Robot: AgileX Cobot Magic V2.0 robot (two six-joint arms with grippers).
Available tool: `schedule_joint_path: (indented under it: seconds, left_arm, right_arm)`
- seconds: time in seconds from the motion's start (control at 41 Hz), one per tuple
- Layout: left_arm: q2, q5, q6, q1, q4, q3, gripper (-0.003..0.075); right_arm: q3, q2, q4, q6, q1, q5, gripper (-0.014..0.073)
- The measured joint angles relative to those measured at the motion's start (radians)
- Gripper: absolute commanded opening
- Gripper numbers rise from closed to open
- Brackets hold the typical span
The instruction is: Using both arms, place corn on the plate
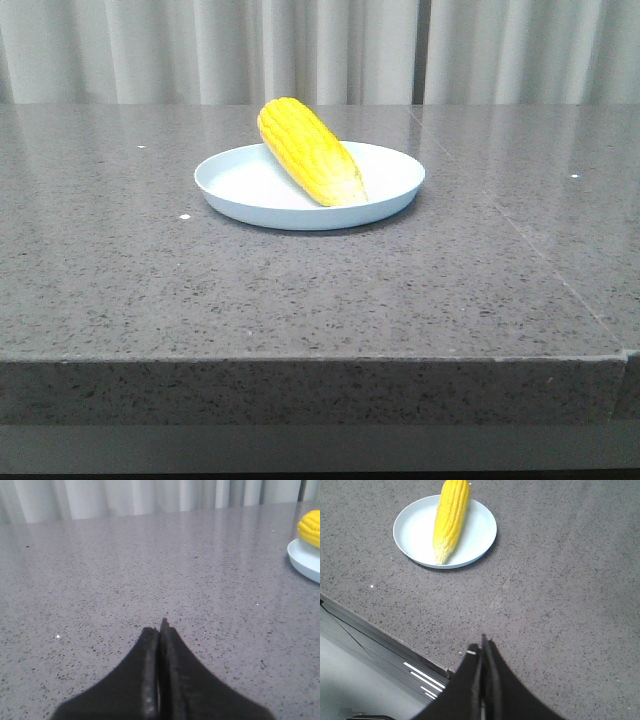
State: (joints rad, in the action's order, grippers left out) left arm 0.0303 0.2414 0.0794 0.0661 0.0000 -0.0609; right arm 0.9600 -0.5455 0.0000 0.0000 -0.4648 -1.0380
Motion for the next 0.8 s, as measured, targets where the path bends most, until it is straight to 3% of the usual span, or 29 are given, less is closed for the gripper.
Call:
schedule_joint_path:
  seconds: [0.365, 0.804]
  left_arm:
    - [-0.036, -0.180, 0.000, -0.053, 0.000, 0.070, -0.0020]
    - [-0.036, -0.196, 0.000, -0.064, 0.000, 0.070, -0.0020]
  right_arm:
    - [0.000, 0.000, 0.000, 0.000, 0.000, 0.000, -0.0067]
    - [0.000, 0.000, 0.000, 0.000, 0.000, 0.000, -0.0067]
